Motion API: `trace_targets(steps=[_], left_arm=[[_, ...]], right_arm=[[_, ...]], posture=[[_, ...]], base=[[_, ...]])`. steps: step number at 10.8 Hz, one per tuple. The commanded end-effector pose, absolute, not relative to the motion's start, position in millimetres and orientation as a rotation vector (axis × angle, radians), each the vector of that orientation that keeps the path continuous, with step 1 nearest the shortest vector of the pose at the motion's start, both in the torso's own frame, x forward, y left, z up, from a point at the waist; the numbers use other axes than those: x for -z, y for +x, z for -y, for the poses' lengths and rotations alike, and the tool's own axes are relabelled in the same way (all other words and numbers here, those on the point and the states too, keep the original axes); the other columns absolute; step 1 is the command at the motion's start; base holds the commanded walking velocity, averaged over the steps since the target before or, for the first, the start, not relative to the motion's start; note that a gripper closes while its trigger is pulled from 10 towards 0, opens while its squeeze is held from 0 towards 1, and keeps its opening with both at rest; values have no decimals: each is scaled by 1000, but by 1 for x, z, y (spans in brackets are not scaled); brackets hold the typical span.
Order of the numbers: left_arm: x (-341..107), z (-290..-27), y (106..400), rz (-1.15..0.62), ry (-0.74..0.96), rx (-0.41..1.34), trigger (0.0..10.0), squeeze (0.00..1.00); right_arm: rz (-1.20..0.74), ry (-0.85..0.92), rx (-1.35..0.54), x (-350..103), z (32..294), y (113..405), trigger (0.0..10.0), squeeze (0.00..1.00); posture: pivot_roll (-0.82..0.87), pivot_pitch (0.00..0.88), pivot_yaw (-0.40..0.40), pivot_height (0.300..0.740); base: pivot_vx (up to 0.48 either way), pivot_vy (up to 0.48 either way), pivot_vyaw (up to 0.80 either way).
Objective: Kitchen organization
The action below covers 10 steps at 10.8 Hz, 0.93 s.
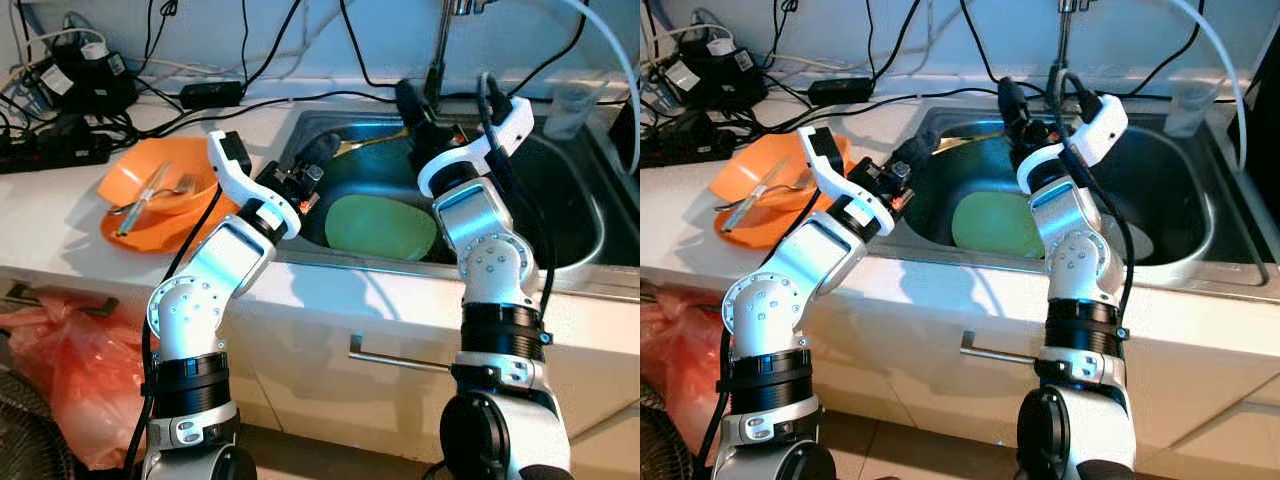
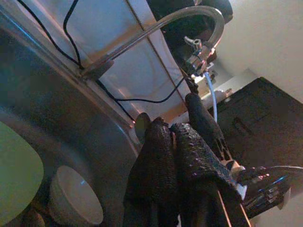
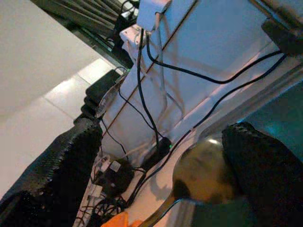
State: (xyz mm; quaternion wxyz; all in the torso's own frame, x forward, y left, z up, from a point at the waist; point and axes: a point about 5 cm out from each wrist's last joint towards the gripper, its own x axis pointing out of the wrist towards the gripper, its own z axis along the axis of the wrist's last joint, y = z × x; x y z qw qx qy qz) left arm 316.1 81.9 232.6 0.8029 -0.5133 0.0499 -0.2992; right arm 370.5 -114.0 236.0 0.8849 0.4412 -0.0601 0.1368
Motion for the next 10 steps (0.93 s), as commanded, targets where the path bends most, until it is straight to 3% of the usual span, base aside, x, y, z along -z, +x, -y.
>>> trace_targets(steps=[1, 10], left_arm=[[-254, -61, 311, -86, -1138, 754, 0, 0], [-260, -70, 313, -10, -1138, 684, 0, 0]], right_arm=[[109, 986, -368, -242, 86, 372, 10000, 0], [0, 1109, -503, -224, 48, 379, 10000, 0]], posture=[[61, 0, 122, 740], [112, 0, 45, 740]], base=[[0, 0, 0], [0, 0, 0]])
